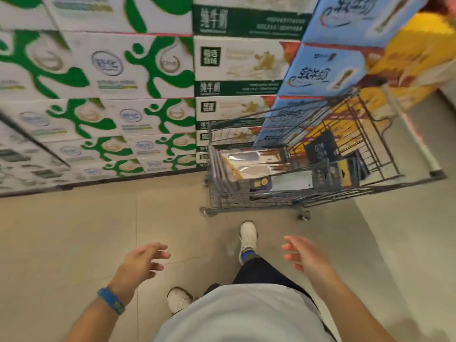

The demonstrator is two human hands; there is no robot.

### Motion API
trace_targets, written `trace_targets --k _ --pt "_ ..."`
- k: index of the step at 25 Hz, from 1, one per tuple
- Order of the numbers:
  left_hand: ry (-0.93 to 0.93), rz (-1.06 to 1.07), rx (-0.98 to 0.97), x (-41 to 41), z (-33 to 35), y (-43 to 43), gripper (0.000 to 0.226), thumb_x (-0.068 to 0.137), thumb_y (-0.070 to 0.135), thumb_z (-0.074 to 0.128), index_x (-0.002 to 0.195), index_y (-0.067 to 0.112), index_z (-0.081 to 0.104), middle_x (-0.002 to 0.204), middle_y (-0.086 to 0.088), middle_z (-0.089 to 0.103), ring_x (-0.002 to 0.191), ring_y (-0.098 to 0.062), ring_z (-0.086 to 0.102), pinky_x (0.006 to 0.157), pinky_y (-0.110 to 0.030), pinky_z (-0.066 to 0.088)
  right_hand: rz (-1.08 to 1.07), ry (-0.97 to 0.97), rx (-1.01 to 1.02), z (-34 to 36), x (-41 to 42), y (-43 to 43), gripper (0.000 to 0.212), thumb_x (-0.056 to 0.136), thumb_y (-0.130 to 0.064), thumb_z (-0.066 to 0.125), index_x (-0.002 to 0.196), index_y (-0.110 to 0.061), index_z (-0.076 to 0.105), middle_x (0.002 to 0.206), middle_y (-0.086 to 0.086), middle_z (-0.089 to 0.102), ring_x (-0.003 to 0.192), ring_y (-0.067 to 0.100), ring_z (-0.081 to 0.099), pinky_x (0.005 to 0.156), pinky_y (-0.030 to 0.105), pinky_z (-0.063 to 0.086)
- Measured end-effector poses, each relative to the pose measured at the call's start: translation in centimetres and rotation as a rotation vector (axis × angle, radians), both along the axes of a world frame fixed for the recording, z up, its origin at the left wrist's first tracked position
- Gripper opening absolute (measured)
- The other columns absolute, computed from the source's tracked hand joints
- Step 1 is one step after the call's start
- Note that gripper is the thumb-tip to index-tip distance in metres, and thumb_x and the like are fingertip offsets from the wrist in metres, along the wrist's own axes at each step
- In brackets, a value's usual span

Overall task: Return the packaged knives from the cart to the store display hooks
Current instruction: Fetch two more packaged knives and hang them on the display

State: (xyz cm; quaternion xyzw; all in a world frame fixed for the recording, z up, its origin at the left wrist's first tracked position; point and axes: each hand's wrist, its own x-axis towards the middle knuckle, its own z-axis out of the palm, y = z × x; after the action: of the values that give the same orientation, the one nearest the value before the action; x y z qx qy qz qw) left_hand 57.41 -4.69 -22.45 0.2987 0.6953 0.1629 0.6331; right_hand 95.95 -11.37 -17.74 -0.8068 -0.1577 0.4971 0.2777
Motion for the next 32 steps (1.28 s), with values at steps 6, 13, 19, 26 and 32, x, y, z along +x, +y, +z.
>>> trace_targets --k 6,13,19,26,32 --pt "0.055 -0.002 -0.035 10.1 -0.8 8.6 0.024 0.100 0.028 0.051 0.101 0.015 0.072 0.090 -0.001 0.078 0.058 -0.014 0.063 0.053 -0.024 0.043 0.088 0.084 0.009 -2.6 8.2 9.3 0.019 0.103 -0.028 0.057 0.103 -0.022 0.075 0.088 -0.001 0.078 0.071 0.015 0.069 0.063 0.027 0.049" --pt "0.077 0.059 -0.135 25.1 0.6 15.1 0.026 0.100 0.014 0.047 0.096 0.015 0.073 0.087 -0.005 0.077 0.052 -0.012 0.063 0.051 -0.022 0.044 0.307 0.153 -0.104 -3.3 17.9 22.1 0.014 0.101 -0.030 0.062 0.101 -0.024 0.074 0.091 -0.001 0.078 0.069 0.012 0.070 0.058 0.021 0.048" --pt "-0.056 -0.008 -0.221 34.4 -3.6 20.9 0.025 0.102 0.026 0.049 0.098 0.020 0.072 0.087 0.002 0.077 0.058 -0.009 0.066 0.056 -0.021 0.051 0.609 0.089 -0.049 -9.1 22.5 31.8 0.015 0.101 -0.042 0.058 0.103 -0.036 0.070 0.090 -0.017 0.075 0.074 0.000 0.071 0.066 0.020 0.047" --pt "-0.274 0.425 -0.428 40.9 -20.5 28.4 0.024 0.103 0.012 0.047 0.084 0.004 0.061 0.059 -0.006 0.067 0.044 -0.013 0.060 0.045 -0.022 0.047 1.237 -0.345 -0.035 -28.6 23.3 42.1 0.022 0.099 -0.040 0.061 0.110 -0.024 0.070 0.104 -0.001 0.071 0.090 0.017 0.063 0.075 0.031 0.047" --pt "-0.189 0.653 -0.493 41.4 -30.4 29.9 0.024 0.105 0.019 0.042 0.088 0.007 0.053 0.077 -0.011 0.061 0.057 -0.015 0.061 0.048 -0.021 0.056 1.681 -0.638 -0.050 -40.0 22.5 44.9 0.066 0.072 -0.055 0.086 0.115 -0.013 0.058 0.116 0.011 0.059 0.103 0.031 0.058 0.078 0.039 0.047"
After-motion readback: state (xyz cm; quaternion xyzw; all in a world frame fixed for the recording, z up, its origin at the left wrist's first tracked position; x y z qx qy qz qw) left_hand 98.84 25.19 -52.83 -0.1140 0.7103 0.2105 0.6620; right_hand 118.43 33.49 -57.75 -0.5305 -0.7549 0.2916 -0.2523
